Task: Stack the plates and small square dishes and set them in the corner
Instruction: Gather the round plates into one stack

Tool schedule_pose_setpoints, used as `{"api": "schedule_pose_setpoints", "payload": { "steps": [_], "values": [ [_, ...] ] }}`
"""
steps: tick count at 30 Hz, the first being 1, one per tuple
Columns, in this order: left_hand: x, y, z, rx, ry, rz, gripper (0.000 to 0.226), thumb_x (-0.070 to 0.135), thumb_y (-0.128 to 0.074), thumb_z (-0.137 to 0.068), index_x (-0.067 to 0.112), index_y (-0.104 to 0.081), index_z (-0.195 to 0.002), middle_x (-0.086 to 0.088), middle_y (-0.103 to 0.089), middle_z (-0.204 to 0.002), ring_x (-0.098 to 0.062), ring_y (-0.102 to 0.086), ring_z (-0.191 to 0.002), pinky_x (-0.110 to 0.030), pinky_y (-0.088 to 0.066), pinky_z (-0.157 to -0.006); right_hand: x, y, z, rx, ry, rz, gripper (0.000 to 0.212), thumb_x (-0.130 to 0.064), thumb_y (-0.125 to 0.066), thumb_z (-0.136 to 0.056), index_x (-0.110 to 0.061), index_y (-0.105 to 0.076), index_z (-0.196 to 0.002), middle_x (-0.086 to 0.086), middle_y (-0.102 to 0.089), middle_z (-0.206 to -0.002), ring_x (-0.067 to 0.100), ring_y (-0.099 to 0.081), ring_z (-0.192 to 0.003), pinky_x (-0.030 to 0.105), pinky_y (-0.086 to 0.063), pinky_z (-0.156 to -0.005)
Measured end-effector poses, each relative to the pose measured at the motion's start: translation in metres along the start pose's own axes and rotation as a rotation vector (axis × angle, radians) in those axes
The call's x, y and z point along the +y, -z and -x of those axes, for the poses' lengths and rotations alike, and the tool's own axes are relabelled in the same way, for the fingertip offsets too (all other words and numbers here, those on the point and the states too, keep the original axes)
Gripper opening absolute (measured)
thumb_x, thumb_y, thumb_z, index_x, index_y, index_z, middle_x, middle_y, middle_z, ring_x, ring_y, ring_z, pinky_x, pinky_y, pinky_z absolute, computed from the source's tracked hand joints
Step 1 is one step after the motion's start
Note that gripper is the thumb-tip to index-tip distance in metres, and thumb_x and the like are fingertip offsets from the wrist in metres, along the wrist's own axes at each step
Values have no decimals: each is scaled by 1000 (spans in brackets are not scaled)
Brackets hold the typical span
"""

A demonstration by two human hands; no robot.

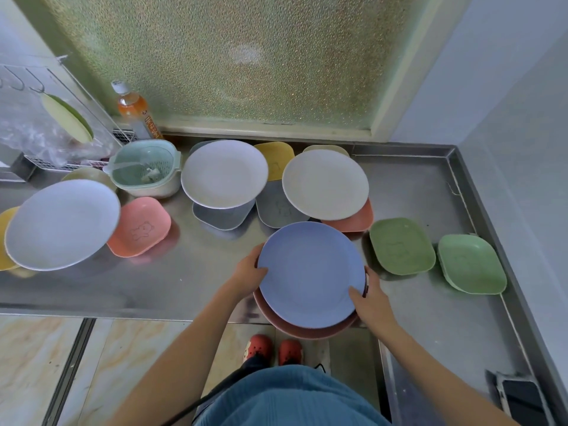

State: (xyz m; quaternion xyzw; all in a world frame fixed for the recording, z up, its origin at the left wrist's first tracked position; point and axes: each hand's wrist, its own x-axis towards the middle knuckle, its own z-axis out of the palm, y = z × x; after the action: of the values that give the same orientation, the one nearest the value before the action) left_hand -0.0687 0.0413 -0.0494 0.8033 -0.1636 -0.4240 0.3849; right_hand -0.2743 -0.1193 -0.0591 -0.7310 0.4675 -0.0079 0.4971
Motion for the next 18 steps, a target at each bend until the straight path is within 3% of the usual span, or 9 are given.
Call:
{"api": "schedule_pose_setpoints", "payload": {
  "steps": [4, 8, 11, 15, 18],
  "values": [
    [-6, 5, 7, 72, 10, 94, 62, -4, -44, -83, 22, -42, -138, -2, -51, -132, -20, -45, -113, -38, -40, -98, -5, -7, 2, -19, 62, 12, 64, -27, -55, -86, -21, -26, -142, 2, -50, -132, 21, -51, -112, 30, -39, -86],
    [-23, 23, 17, 145, 27, 164, 60, 0, -49, -78, 17, -46, -136, 3, -51, -120, -24, -48, -118, -42, -41, -99, -17, -27, 2, -91, 101, 42, 60, -17, -55, -90, -20, -24, -142, 6, -52, -130, 15, -48, -98, 28, -41, -82],
    [-32, 39, 25, 233, 61, 204, 61, 5, -49, -72, 12, -49, -133, 2, -53, -116, -22, -50, -109, -33, -39, -87, -28, -42, 3, -149, 149, 20, 60, -17, -54, -91, -19, -24, -143, 0, -50, -132, 11, -46, -103, 27, -40, -86],
    [-57, 64, 30, 371, 133, 183, 57, 5, -48, -76, 16, -50, -132, -6, -57, -126, -29, -52, -113, -42, -44, -96, -45, -67, 0, -240, 187, -9, 61, -24, -56, -91, -23, -25, -143, -7, -49, -131, 8, -46, -108, 26, -41, -90],
    [-70, 80, 34, 464, 185, 190, 59, 12, -47, -72, 17, -51, -130, -6, -59, -117, -31, -53, -105, -40, -45, -90, -57, -87, -8, -301, 207, -37, 61, -26, -56, -90, -27, -27, -144, -10, -49, -135, 11, -48, -118, 30, -42, -96]
  ]
}}
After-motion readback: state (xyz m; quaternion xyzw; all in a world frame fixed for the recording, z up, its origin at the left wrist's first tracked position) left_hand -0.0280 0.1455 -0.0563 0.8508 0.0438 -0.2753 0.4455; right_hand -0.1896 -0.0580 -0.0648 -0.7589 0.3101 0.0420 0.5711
